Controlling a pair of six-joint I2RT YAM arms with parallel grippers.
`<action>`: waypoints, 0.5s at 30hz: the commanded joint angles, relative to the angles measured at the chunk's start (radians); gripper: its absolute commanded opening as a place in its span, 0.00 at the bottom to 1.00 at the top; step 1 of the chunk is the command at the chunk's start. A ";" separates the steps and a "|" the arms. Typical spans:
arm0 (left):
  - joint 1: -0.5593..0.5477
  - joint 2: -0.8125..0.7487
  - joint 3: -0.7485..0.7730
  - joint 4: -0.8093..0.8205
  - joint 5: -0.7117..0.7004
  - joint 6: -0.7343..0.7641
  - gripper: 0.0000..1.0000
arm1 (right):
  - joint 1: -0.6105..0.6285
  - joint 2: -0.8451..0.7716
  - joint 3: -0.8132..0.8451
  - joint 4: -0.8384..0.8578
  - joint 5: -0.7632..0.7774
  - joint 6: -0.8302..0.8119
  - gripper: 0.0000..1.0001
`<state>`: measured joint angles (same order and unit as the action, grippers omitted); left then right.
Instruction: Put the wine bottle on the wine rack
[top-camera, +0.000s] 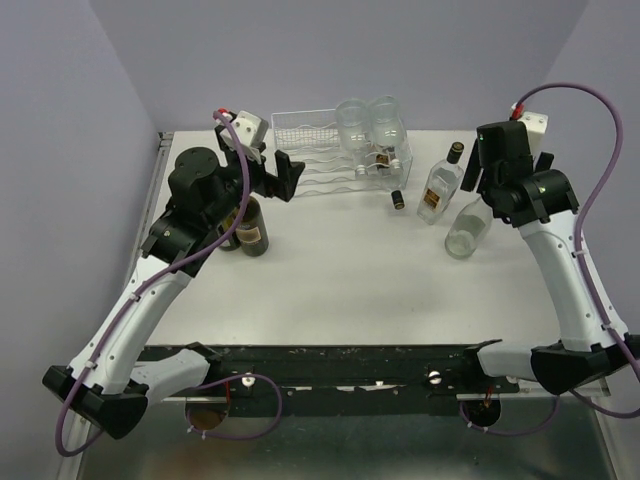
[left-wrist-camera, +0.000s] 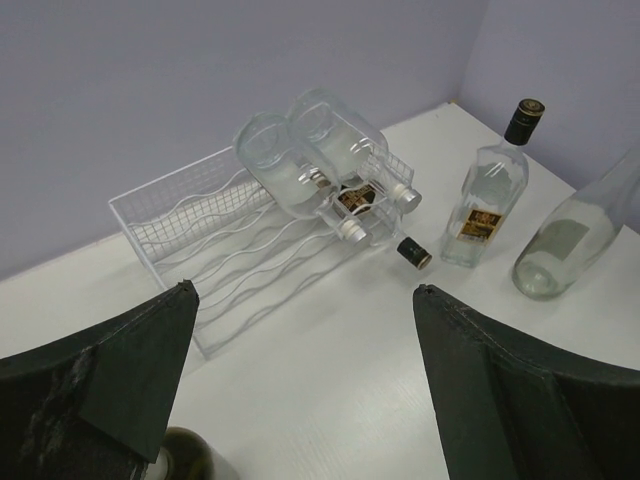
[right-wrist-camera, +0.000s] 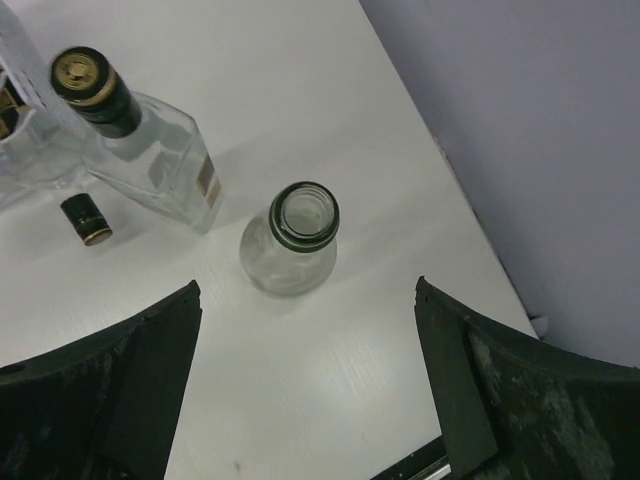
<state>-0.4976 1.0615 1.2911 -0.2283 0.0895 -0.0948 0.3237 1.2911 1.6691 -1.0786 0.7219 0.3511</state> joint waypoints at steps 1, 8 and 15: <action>0.004 0.031 0.051 -0.078 0.094 -0.023 0.99 | -0.070 0.020 -0.069 -0.031 -0.084 0.147 0.92; 0.005 0.031 0.040 -0.089 0.108 -0.023 0.99 | -0.117 0.103 -0.074 0.046 -0.088 0.104 0.88; 0.004 0.041 0.048 -0.089 0.099 -0.010 0.99 | -0.121 0.151 -0.084 0.066 -0.036 0.092 0.80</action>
<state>-0.4976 1.0981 1.3136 -0.3038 0.1696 -0.1051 0.2092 1.4273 1.5932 -1.0546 0.6510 0.4435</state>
